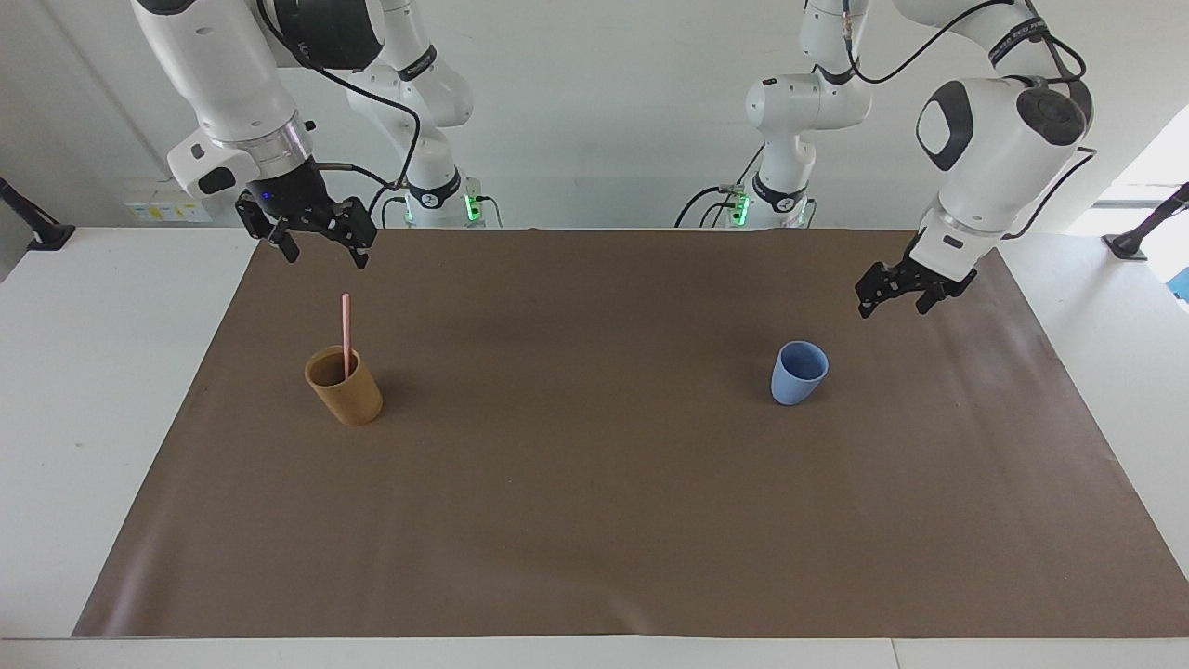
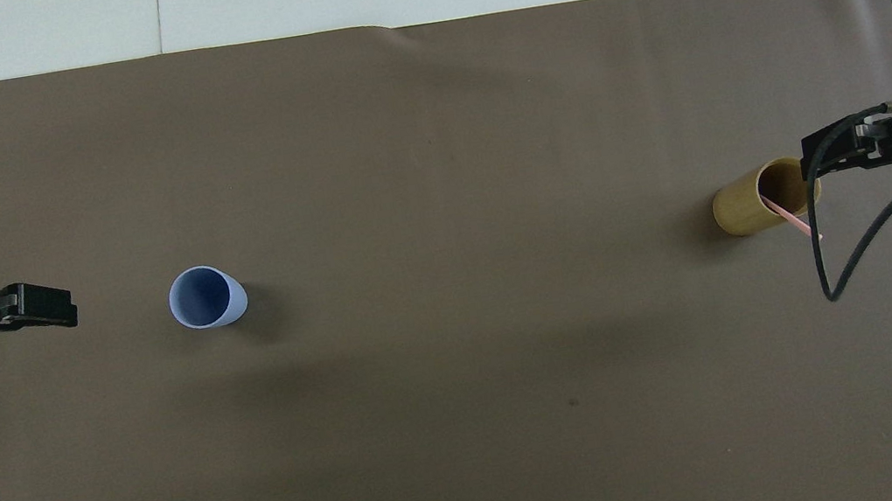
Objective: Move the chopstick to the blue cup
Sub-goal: 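Reach the left gripper to the blue cup and grasp its rim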
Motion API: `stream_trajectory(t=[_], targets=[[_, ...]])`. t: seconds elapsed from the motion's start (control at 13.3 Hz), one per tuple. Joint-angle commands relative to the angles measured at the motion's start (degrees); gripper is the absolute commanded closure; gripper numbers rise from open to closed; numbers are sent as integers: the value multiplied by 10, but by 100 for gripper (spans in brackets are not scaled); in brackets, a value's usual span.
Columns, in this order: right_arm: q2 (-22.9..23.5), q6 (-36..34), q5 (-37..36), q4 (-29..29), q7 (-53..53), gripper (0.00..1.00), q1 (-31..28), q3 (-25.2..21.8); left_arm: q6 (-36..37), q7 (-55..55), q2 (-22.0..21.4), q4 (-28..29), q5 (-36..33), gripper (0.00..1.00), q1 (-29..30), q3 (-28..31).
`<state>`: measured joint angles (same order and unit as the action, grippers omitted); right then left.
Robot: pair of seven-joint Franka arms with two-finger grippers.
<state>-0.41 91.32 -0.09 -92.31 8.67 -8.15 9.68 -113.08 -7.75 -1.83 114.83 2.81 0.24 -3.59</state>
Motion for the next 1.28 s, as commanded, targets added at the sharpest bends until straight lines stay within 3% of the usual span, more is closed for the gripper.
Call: stream_trajectory(t=[0.0, 0.38, 0.68, 0.75, 0.83, 0.9, 0.98, 1.21], targets=[[-18, 16, 2, -23, -18, 0, -8, 1, -70, -57, 31, 26, 9, 0, -27, 2], [-21, 16, 2, -30, -17, 0, -8, 1, -126, -78, 72, 50, 9, 0, -55, 2], [-28, 18, 2, -39, -16, 0, -9, 1, -155, -71, 68, 88, 9, 0, -58, 2], [-28, 18, 3, -39, -16, 0, -9, 1, -156, -71, 68, 88, 9, 5, -58, 2], [-28, 18, 2, -39, -16, 0, -10, 1, -155, -70, 68, 88, 9, 38, -58, 2], [-28, 18, 3, -39, -16, 0, -10, 1, -155, -66, 68, 88, 9, 83, -57, 2], [-28, 18, 2, -39, -16, 0, -10, 1, -155, -58, 68, 87, 9, 100, -56, 2], [-28, 18, 2, -39, -16, 0, -11, 1, -153, -56, 68, 87, 8, 100, -56, 2]])
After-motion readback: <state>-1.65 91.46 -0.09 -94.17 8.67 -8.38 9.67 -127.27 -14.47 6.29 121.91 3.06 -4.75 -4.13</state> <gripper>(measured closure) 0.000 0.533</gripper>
